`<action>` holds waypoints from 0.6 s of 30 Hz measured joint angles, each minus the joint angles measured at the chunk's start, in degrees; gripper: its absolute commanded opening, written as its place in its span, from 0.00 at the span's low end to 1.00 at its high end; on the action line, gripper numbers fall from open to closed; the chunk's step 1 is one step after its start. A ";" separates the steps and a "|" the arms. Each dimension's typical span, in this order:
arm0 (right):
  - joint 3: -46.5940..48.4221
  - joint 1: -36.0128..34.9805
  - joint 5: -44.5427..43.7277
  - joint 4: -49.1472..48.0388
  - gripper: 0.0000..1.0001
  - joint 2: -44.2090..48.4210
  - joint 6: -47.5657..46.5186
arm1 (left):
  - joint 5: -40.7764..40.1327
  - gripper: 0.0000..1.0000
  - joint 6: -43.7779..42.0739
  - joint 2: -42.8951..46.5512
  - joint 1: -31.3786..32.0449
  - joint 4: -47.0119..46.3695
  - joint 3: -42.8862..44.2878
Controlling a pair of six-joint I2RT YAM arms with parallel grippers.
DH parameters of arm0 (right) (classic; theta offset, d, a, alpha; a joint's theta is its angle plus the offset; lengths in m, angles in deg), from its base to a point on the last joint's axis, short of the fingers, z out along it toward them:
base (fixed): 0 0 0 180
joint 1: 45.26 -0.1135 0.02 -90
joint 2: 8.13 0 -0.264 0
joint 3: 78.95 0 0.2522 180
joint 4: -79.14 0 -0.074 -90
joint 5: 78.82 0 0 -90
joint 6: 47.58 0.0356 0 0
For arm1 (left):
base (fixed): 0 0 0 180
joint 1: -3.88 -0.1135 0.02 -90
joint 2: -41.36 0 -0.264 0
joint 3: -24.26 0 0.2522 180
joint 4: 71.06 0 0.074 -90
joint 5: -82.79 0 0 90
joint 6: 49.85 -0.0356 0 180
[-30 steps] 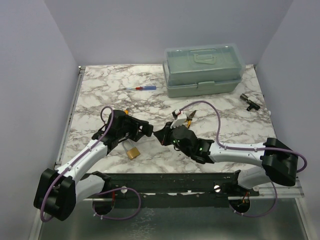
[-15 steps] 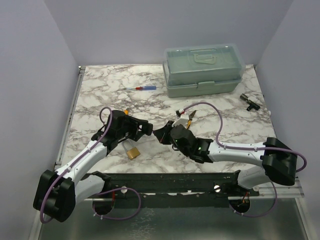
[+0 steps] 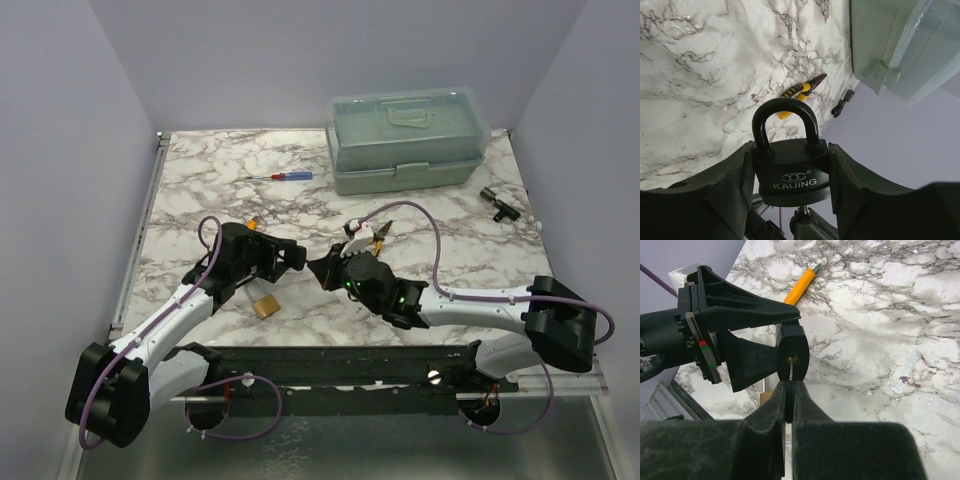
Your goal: Unlock with the key
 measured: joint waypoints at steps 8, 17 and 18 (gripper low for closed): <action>1.86 -0.02 0.83 11.28 0.00 4.74 5.01 | 5.33 0.00 0.33 -2.71 -2.43 -4.66 -0.26; 8.55 -0.02 1.22 32.37 0.00 12.11 14.51 | 10.60 0.00 -2.05 -3.56 -8.35 -4.68 0.96; 9.25 -0.02 1.40 34.21 0.00 12.59 14.97 | 11.21 0.00 -2.27 -3.54 -8.57 -4.66 1.09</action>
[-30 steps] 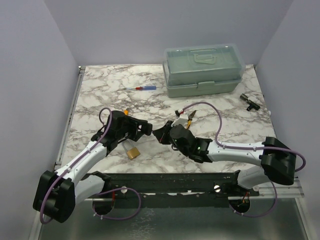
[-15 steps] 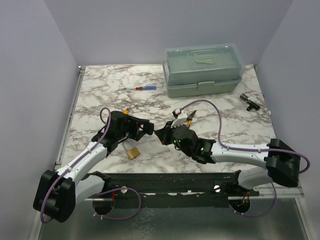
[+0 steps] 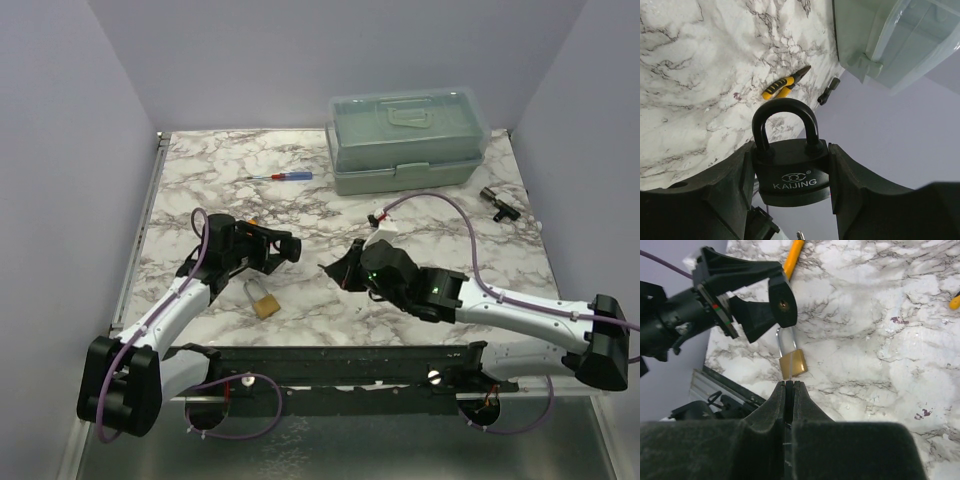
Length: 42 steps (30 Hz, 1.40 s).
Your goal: Unlock with the key
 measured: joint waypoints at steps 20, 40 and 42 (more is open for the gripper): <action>12.09 0.00 2.03 10.25 0.00 -1.64 3.56 | 8.85 0.00 -4.79 12.52 -0.90 8.28 3.61; -1.51 -0.35 2.78 -16.85 0.00 -3.41 -12.28 | 12.63 0.00 -11.72 8.13 -2.25 10.08 4.13; -3.91 -0.35 3.17 -19.67 0.00 -2.29 -13.14 | 13.09 0.00 -11.06 7.91 -2.23 10.01 4.13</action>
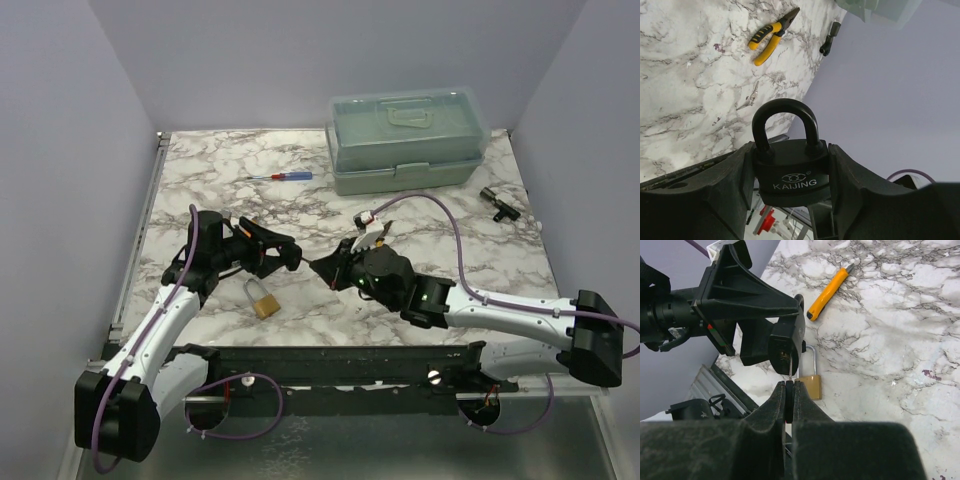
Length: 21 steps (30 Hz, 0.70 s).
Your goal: Unlock with the key
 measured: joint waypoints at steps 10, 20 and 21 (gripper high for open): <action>-4.63 0.00 0.52 -8.17 0.00 0.87 -1.27 | 0.15 0.00 4.85 -1.79 0.00 -2.49 -0.20; -4.98 0.00 1.40 -13.99 0.00 -1.22 -1.68 | 0.00 0.00 5.77 -2.16 0.00 -3.19 -1.51; -4.98 0.00 1.40 -13.99 0.00 -1.55 -1.68 | -0.02 0.00 5.84 -2.16 0.00 -3.37 -1.62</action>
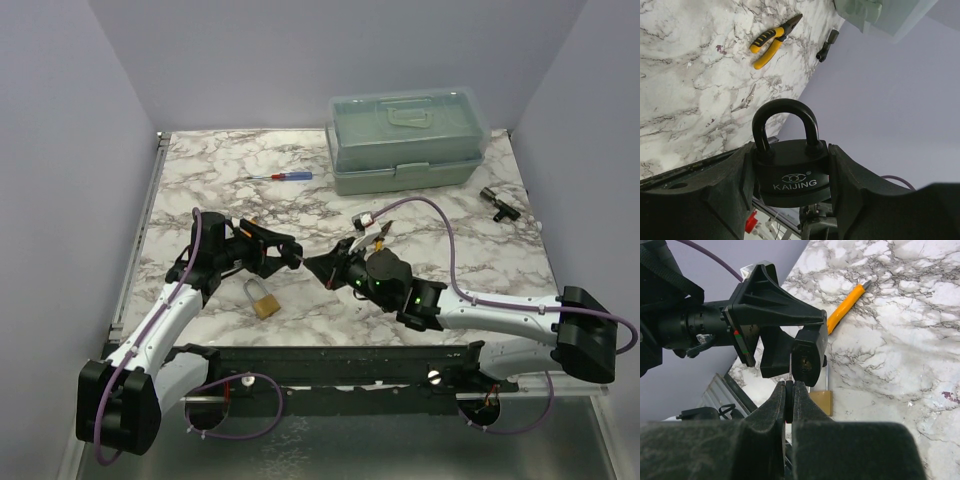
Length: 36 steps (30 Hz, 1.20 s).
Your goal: Unlock with the key
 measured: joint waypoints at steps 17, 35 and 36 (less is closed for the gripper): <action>-0.11 0.00 -1.62 2.82 0.00 -0.33 4.09 | -0.68 0.00 0.48 0.02 0.02 -1.62 -0.11; 0.13 0.00 -3.10 2.40 0.00 -2.34 4.72 | -1.92 0.00 0.48 0.13 0.00 -1.66 -0.63; 0.22 0.00 -3.13 2.36 0.00 -2.49 4.72 | -2.08 0.00 0.48 0.13 0.00 -1.66 -0.63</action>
